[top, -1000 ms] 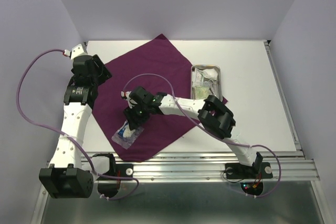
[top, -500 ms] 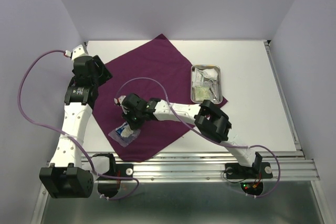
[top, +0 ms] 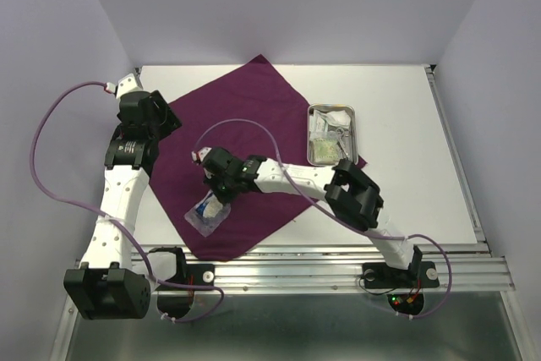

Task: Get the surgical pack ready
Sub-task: Pick up the medical item from the surgical kit, then place the medical item in the container.

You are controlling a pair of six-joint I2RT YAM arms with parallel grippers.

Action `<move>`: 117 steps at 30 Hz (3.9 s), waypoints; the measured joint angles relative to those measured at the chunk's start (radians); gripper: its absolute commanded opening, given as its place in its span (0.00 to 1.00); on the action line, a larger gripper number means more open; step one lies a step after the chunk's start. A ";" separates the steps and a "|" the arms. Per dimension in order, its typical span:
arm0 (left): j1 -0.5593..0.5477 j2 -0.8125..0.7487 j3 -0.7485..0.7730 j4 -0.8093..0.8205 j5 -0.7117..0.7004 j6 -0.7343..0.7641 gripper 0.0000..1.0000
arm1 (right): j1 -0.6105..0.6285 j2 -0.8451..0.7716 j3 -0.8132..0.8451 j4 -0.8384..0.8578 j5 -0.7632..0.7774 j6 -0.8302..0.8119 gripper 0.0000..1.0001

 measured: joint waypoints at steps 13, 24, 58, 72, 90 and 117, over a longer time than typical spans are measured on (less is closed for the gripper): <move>0.000 0.005 0.000 0.009 0.005 0.000 0.70 | -0.253 -0.372 -0.262 0.063 0.137 0.072 0.01; 0.000 0.029 0.000 0.016 0.024 0.000 0.70 | -0.602 -0.620 -0.509 0.072 0.302 0.171 0.01; 0.000 0.044 0.000 0.036 0.040 0.000 0.70 | -0.850 -0.591 -0.656 0.151 0.198 0.332 0.01; 0.000 0.051 0.000 0.037 0.040 0.000 0.70 | -0.850 -0.588 -0.656 0.164 0.185 0.332 0.01; 0.000 0.051 -0.011 0.040 0.041 0.000 0.70 | -0.850 -0.588 -0.630 0.164 0.146 0.200 0.01; 0.000 0.051 -0.011 0.041 0.038 0.000 0.70 | -0.863 -0.363 -0.455 0.212 0.139 -0.011 0.01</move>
